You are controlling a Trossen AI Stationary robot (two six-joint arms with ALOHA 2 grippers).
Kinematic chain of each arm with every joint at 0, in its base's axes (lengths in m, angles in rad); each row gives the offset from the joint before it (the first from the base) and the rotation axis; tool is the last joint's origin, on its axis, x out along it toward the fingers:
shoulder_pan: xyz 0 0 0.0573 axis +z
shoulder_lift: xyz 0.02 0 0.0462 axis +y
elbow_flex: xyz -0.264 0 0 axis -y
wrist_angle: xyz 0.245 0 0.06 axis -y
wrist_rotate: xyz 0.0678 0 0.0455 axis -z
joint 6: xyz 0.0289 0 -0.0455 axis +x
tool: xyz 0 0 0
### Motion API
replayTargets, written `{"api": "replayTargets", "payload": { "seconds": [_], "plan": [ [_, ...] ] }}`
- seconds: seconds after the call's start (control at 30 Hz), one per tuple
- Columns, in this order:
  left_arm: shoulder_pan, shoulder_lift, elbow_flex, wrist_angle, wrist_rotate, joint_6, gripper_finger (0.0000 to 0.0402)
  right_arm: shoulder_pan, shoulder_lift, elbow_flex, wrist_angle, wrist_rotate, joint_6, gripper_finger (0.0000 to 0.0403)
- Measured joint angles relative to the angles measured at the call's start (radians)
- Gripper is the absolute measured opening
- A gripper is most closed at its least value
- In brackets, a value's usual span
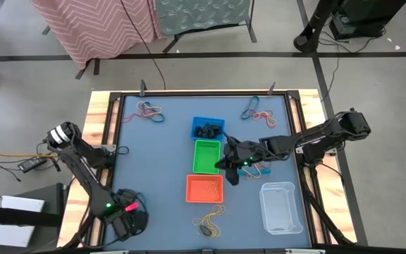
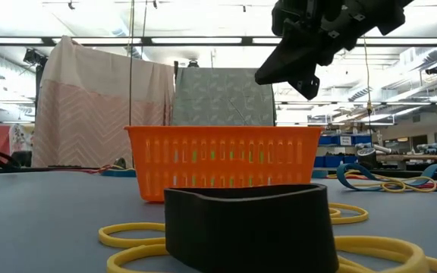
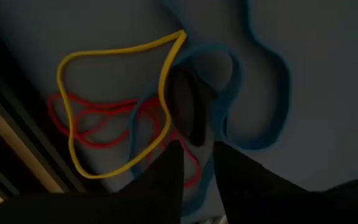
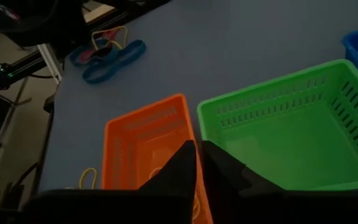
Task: Sort rubber bands into baskets
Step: Put the black rubber band into the blue bin
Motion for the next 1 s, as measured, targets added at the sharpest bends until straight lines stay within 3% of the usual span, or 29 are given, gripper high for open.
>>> {"api": "replayTargets", "payload": {
  "seconds": [0.43, 1.0],
  "plan": [
    [0.037, 0.044, -0.062, 0.091, 0.014, -0.031, 0.0099, -0.024, 0.0, 0.0, 0.0, 0.0, 0.0, 0.004],
    [0.041, 0.044, -0.081, 0.058, 0.032, -0.036, 0.009, -0.026, 0.001, 0.0, 0.0, 0.009, 0.0, 0.0037]
  ]
}}
